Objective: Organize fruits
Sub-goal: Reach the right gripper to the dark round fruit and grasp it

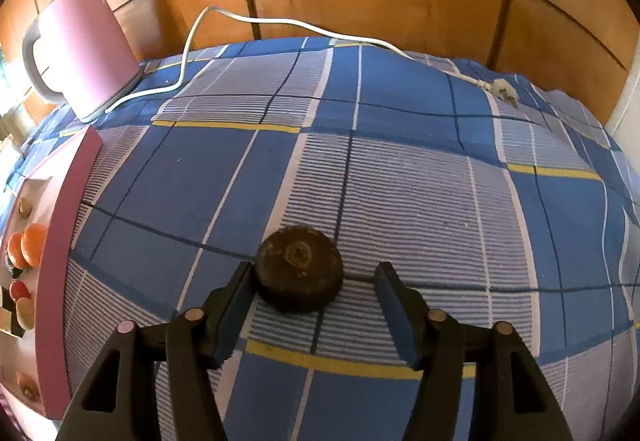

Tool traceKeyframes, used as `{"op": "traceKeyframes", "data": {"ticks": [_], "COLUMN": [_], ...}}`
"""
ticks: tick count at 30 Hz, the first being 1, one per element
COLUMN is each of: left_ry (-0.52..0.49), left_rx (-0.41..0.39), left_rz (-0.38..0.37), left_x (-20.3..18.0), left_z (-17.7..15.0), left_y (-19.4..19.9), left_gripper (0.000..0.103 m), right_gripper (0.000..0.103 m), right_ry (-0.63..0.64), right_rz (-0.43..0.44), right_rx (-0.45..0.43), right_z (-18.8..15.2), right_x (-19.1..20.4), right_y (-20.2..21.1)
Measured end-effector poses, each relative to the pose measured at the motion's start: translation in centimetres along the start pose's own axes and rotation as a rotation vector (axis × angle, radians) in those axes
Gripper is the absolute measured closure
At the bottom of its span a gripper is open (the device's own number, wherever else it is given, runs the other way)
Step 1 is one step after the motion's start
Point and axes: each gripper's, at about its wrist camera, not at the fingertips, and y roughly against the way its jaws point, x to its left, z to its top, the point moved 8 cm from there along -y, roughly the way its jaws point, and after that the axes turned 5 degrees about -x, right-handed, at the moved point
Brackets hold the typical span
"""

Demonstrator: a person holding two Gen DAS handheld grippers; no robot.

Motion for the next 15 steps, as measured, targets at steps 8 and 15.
{"op": "traceKeyframes", "data": {"ticks": [8, 15], "left_ry": [-0.001, -0.007], "left_rx": [0.013, 0.023], "left_rz": [-0.007, -0.018], "left_x": [-0.1, -0.5], "left_z": [-0.3, -0.7], "left_y": [-0.2, -0.3], "left_gripper": [0.014, 0.009], "right_gripper": [0.060, 0.060], "right_ry": [0.038, -0.008], "right_rz": [0.032, 0.096], "right_rx": [-0.007, 0.011], "right_z": [-0.3, -1.8], "right_x": [0.5, -0.6], "right_y": [0.3, 1.6]}}
